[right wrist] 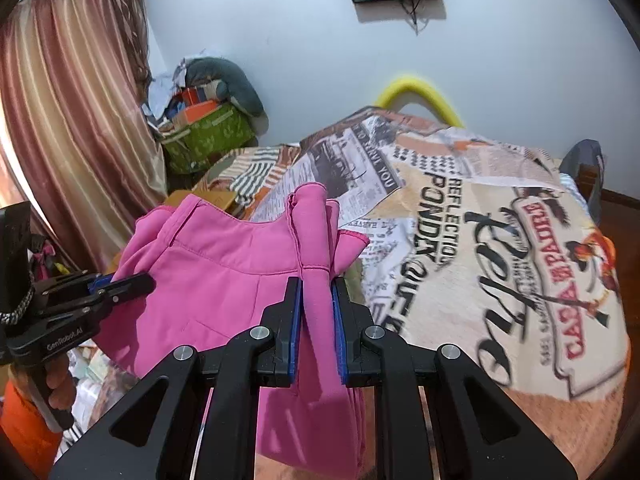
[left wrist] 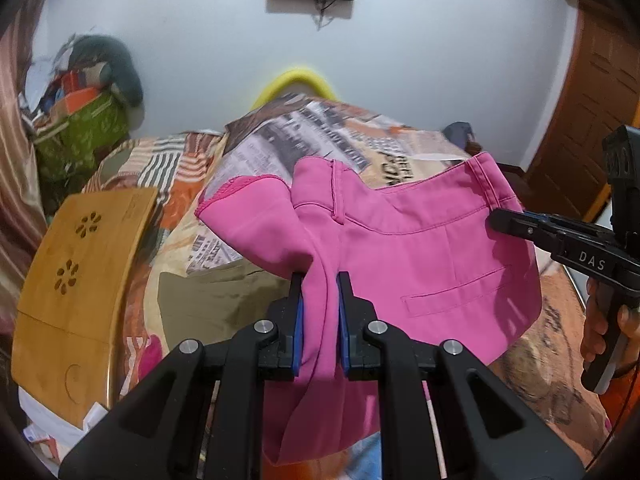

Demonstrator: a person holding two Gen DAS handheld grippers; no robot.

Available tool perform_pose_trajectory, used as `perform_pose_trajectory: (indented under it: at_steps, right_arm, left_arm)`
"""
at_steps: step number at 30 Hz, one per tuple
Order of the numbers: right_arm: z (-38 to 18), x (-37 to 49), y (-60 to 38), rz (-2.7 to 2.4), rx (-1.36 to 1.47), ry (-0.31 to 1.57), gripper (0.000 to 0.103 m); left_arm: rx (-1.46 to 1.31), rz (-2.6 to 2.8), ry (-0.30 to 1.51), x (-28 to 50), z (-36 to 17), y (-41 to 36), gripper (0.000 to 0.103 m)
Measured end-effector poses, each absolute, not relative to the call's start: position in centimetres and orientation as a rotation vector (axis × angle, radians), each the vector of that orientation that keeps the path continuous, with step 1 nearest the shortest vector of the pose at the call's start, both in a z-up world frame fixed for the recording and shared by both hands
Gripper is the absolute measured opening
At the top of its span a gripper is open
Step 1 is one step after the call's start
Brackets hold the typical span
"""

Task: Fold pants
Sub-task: 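Carry the pink pants with the left tool toward the olive-green pants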

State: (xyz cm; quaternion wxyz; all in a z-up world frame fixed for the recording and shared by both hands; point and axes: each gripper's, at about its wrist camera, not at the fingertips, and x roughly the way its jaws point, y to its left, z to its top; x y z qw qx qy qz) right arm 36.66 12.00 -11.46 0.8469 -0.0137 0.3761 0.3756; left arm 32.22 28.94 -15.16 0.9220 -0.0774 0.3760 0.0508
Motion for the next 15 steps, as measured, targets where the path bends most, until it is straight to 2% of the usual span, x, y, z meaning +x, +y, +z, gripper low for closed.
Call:
perform_pose_trajectory:
  at_steps: [15]
  right_arm:
    - [-19.9, 41.0, 17.7, 0.782, -0.159, 0.946, 0.013]
  left_arm:
    - [-0.150, 0.188, 0.985, 38.3, -26.4, 34.1, 0.015]
